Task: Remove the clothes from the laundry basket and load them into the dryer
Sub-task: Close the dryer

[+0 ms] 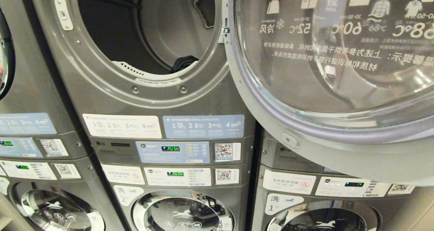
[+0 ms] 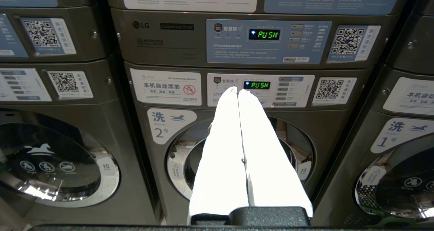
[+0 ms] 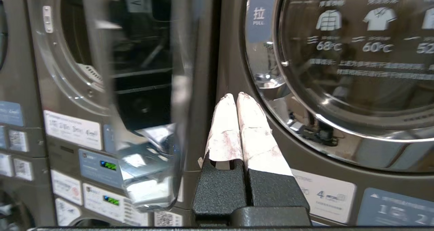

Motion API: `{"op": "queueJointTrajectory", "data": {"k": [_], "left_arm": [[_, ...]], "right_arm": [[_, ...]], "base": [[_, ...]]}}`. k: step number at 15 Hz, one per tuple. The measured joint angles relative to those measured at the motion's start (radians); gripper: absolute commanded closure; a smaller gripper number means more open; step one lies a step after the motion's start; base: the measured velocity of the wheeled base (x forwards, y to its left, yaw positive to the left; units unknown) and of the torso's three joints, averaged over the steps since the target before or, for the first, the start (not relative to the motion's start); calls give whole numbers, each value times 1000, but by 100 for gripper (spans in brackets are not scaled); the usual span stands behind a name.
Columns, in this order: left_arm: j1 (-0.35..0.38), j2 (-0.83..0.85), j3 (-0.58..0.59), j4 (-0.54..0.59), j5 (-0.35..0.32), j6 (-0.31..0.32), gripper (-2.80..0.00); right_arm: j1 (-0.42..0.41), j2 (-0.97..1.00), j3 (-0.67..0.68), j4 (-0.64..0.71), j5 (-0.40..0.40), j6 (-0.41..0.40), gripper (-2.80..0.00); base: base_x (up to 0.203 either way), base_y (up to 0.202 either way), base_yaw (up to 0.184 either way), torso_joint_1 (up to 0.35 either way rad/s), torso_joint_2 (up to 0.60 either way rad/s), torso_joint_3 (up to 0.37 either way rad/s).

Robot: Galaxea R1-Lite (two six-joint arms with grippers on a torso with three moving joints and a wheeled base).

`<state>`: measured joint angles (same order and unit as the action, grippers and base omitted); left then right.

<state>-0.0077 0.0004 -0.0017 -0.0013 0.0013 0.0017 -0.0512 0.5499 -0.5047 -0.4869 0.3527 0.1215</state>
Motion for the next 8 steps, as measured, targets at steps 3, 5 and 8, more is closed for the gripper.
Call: {"op": "queueJointTrajectory", "data": {"k": [3,5,8], "left_arm": [[0,0,0,0,0,0,0],[0,0,0,0,0,0,0],[0,0,0,0,0,0,0]], "right_arm": [[46,41,-25,-2,109,40,0],[64,60,-41,0,236,71,0],[113,113,-93,0,415,147,0]], "base": [[0,0,0,0,0,0],[0,0,0,0,0,0],[0,0,0,0,0,0]]}}
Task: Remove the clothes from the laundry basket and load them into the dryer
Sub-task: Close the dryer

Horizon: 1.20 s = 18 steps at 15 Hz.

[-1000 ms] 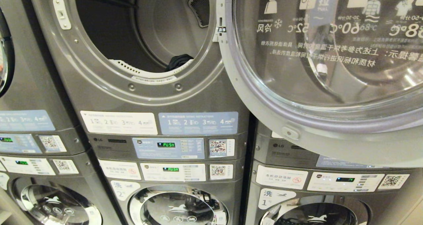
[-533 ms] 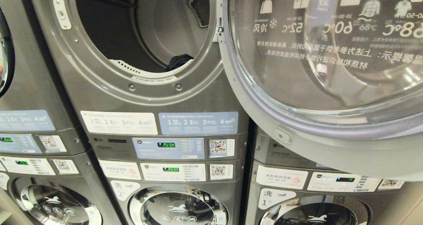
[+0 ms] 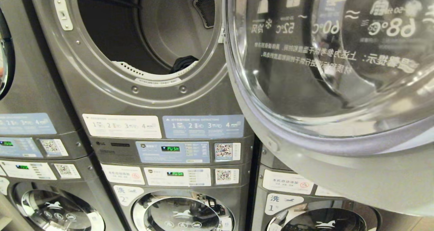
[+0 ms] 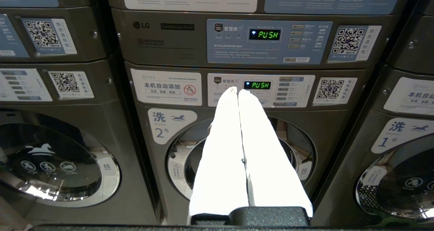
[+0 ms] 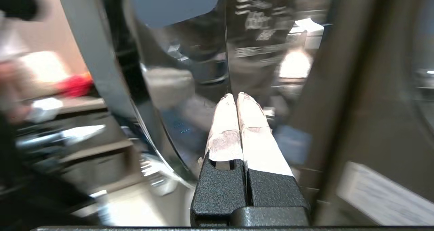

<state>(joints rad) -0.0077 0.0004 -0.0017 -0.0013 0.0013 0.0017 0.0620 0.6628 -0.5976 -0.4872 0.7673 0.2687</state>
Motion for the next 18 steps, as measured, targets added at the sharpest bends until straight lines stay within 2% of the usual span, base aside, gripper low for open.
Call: {"op": "queueJointTrajectory", "data": {"k": [3,7,18], "left_arm": [[0,0,0,0,0,0,0],[0,0,0,0,0,0,0],[0,0,0,0,0,0,0]], "right_arm": [[103,79,-45,-2,83,15,0],[243,162,-64,-3,91,5,0],[271,203,-57,-1,90,47,0]], "base": [[0,0,0,0,0,0],[0,0,0,0,0,0],[0,0,0,0,0,0]]}}
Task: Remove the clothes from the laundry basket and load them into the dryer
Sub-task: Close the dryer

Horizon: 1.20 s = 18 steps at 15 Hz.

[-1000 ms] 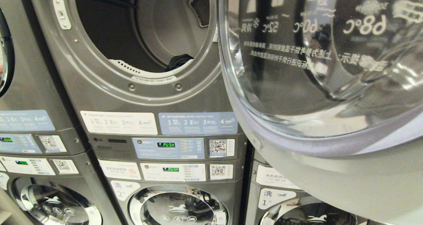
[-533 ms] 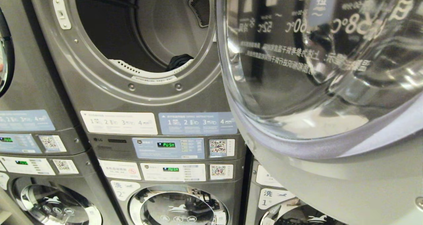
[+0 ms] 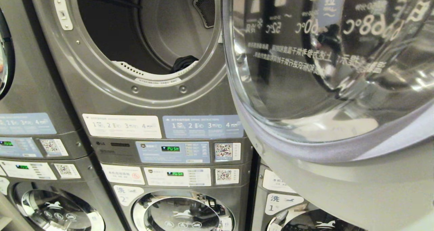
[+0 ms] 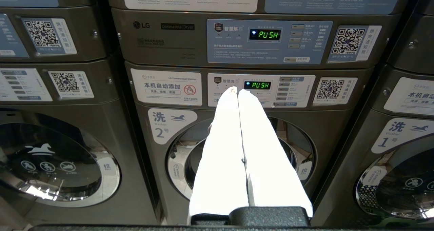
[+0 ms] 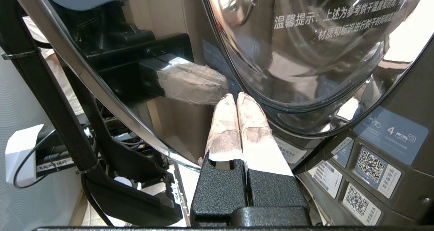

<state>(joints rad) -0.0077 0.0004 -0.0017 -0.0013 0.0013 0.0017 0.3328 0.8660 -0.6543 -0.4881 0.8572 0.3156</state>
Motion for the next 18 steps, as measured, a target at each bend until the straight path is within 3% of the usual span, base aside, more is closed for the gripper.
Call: {"op": "queueJointTrajectory", "data": {"k": [11,18], "left_arm": [[0,0,0,0,0,0,0],[0,0,0,0,0,0,0]], "right_arm": [[3,29,-33,-1,18,-3,0],[17,66,-57,-1,34,-7,0]], "base": [[0,0,0,0,0,0],[0,0,0,4,5,166]]}}
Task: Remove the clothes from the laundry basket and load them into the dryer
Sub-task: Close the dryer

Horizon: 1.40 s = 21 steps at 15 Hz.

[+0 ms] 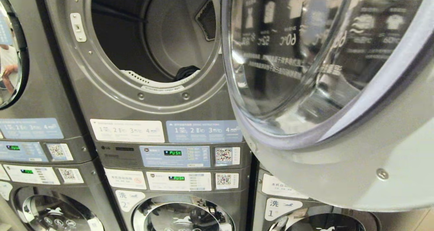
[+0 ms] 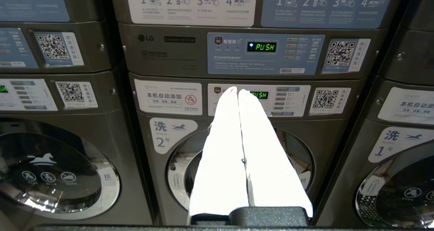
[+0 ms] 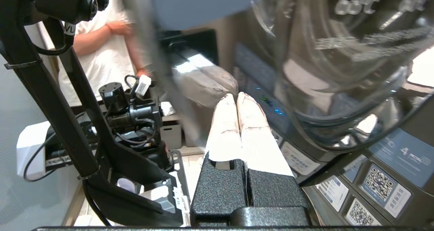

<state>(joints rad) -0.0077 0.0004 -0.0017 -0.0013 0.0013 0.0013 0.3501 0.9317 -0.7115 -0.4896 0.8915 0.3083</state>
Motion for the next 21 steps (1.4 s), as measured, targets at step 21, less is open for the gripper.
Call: {"op": "queueJointTrajectory", "data": {"k": [21], "left_arm": [[0,0,0,0,0,-1,0]], "right_arm": [[303,238,-126,-4,2,-106,0]], "base": [[0,0,0,0,1,32]]}}
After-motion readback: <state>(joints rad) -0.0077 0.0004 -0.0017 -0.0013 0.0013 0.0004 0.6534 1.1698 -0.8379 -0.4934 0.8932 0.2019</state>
